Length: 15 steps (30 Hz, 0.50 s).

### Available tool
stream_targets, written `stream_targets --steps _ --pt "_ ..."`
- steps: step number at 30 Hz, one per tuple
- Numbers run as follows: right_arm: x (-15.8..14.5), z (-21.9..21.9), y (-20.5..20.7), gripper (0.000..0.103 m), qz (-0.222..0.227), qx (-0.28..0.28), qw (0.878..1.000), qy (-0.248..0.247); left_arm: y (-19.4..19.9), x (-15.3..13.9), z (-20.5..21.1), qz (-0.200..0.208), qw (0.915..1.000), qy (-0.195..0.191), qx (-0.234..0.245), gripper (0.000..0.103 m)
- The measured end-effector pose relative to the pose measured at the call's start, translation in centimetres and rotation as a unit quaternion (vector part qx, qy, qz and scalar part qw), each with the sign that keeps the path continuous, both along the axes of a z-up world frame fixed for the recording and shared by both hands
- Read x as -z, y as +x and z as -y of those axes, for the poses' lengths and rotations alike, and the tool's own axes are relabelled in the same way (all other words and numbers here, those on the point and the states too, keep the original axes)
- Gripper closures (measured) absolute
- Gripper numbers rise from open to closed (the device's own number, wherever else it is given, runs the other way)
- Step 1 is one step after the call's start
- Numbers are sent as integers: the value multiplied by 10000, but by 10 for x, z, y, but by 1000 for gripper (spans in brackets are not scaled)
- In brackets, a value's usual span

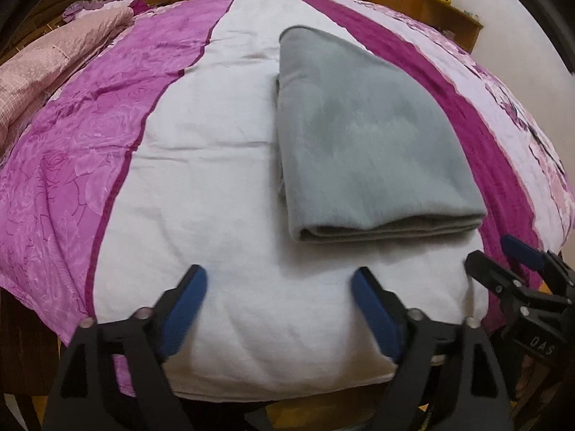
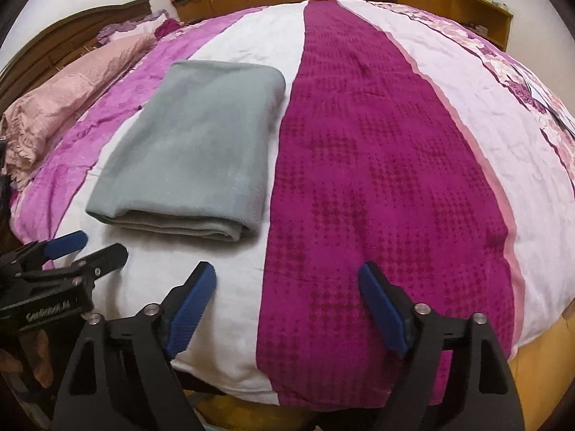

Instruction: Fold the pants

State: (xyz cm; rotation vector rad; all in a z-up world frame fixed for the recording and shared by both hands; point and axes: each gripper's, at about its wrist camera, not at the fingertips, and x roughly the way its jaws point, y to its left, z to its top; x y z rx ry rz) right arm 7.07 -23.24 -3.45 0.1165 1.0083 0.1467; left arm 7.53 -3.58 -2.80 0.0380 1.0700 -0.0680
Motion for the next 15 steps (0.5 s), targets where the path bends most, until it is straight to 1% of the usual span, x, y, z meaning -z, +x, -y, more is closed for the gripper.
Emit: stream_targets --steps 4,7,15 --pt "10 -1 0 15 90 18 9999 80 1 7 5 5 9999 132 -24 3" --pt "14 -5 0 11 126 -52 9999 7 1 11 6 25 9999 136 -57 0" --pt "19 -10 2 5 194 -71 9998 -72 2 15 6 49 9999 117 -60 0"
